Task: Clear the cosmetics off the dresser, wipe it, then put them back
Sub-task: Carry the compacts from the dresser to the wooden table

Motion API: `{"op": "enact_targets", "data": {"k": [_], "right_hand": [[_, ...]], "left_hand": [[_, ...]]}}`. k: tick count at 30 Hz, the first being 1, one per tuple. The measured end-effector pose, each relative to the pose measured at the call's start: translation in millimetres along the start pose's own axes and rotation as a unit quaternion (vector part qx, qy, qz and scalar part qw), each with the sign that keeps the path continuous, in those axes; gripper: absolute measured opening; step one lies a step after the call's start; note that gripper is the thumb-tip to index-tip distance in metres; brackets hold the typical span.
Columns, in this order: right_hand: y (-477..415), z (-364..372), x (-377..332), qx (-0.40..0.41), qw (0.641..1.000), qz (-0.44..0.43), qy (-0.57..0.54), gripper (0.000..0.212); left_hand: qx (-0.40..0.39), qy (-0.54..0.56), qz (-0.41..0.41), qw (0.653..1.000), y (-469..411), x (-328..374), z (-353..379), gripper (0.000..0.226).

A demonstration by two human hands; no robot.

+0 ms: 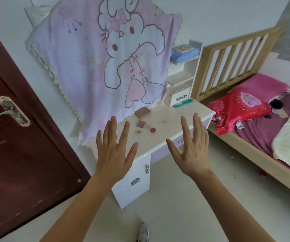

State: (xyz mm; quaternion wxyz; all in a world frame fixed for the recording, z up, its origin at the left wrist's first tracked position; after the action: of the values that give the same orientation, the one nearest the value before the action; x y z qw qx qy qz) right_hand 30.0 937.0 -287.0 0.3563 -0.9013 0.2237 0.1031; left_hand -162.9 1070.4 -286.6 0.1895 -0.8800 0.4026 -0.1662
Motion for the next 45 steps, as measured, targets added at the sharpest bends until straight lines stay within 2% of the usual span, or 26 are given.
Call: {"op": "enact_targets", "data": {"k": [6, 11, 13, 20, 23, 26, 31, 35, 38, 40, 45], "right_hand": [[-72, 70, 69, -0.062, 0.994, 0.062, 0.069, 0.081], [-115, 110, 125, -0.094, 0.982, 0.13, 0.096, 0.087], [-127, 128, 147, -0.109, 0.977, 0.152, 0.101, 0.089], [-194, 224, 209, -0.195, 0.962, 0.165, 0.096, 0.081], [-236, 282, 229, -0.235, 0.959, 0.134, 0.088, 0.078], [-261, 349, 235, -0.306, 0.948, 0.07, 0.055, 0.075], [-280, 436, 241, -0.444, 0.895, -0.033, 0.021, 0.071], [-294, 491, 224, -0.507, 0.848, -0.153, 0.018, 0.061], [-285, 518, 207, -0.548, 0.808, -0.213, 0.03, 0.063], [-285, 531, 197, -0.552, 0.804, -0.219, 0.026, 0.065], [-287, 561, 171, -0.563, 0.8, -0.208, 0.005, 0.068]], "left_hand": [[-0.092, 0.037, 0.028, 0.995, -103, -17, 111, 0.063], [-0.181, 0.015, 0.051, 0.982, -183, -28, 184, 0.067], [-0.194, 0.008, 0.063, 0.979, -206, -29, 207, 0.068], [-0.245, -0.021, 0.017, 0.969, -241, -55, 289, 0.064], [-0.28, -0.036, -0.004, 0.959, -255, -69, 328, 0.064], [-0.316, -0.031, -0.109, 0.942, -252, -91, 360, 0.072], [-0.366, -0.036, -0.257, 0.894, -234, -111, 391, 0.078], [-0.362, -0.043, -0.337, 0.868, -240, -117, 407, 0.078], [-0.364, -0.043, -0.354, 0.86, -237, -109, 423, 0.072], [-0.382, -0.032, -0.356, 0.852, -233, -106, 439, 0.065], [-0.416, 0.002, -0.339, 0.844, -235, -114, 472, 0.066]]}}
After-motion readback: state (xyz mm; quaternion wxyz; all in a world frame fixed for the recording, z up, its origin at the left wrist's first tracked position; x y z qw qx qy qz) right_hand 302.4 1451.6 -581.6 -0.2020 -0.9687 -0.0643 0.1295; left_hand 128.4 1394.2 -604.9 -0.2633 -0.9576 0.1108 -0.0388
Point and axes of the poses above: each hand's wrist, its own y-axis away from the middle knuckle, its own z-axis out of the palm, x = y × z, the point moved 9 cm from there along -y, towards the middle knuckle, and after that the axes turned 1 degree about z, right-handed, at the moved point
